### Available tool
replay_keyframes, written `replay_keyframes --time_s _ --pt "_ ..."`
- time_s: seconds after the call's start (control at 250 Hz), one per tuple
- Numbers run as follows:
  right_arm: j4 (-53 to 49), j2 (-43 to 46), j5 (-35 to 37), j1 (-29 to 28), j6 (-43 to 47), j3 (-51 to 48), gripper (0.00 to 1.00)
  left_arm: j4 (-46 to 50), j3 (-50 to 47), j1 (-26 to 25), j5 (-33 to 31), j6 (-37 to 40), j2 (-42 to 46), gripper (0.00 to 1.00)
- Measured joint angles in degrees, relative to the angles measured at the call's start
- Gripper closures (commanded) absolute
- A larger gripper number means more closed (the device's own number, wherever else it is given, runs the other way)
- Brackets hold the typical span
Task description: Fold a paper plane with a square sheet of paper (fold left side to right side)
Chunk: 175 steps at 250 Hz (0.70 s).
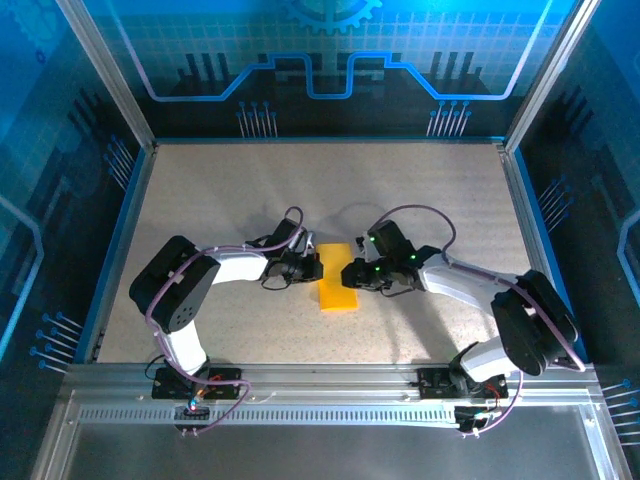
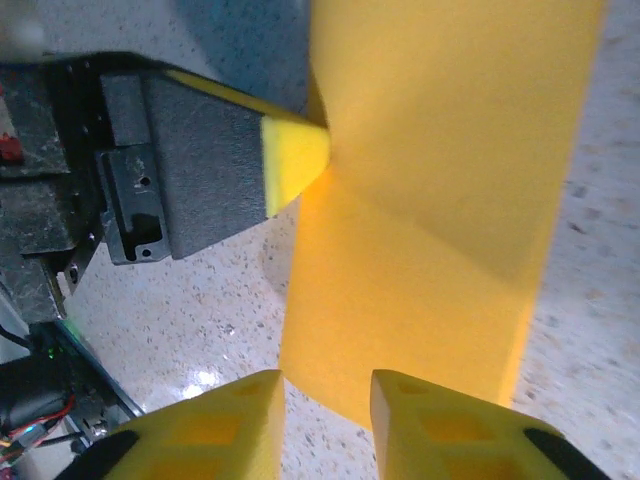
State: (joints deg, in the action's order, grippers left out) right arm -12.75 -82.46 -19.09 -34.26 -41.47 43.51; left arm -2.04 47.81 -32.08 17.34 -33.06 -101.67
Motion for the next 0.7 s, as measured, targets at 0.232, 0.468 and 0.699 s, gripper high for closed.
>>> replay_keyframes --time_s 0.232,0.468,0.699 --pt "-2.91 2.21 -2.95 2.19 1.01 -4.07 0.58 -0.2 -0.09 -0.04 0.0 0.0 0.0 1.0" --pt "-0.48 -0.61 -7.37 2.08 -0.81 -7.17 0.57 -0.63 -0.28 -0.07 0.02 0.0 0.0 1.0" --pt "2.4 -3.43 -8.85 2.03 -2.25 -7.19 0.56 -0.83 -0.33 -0.26 0.0 0.0 0.02 1.0"
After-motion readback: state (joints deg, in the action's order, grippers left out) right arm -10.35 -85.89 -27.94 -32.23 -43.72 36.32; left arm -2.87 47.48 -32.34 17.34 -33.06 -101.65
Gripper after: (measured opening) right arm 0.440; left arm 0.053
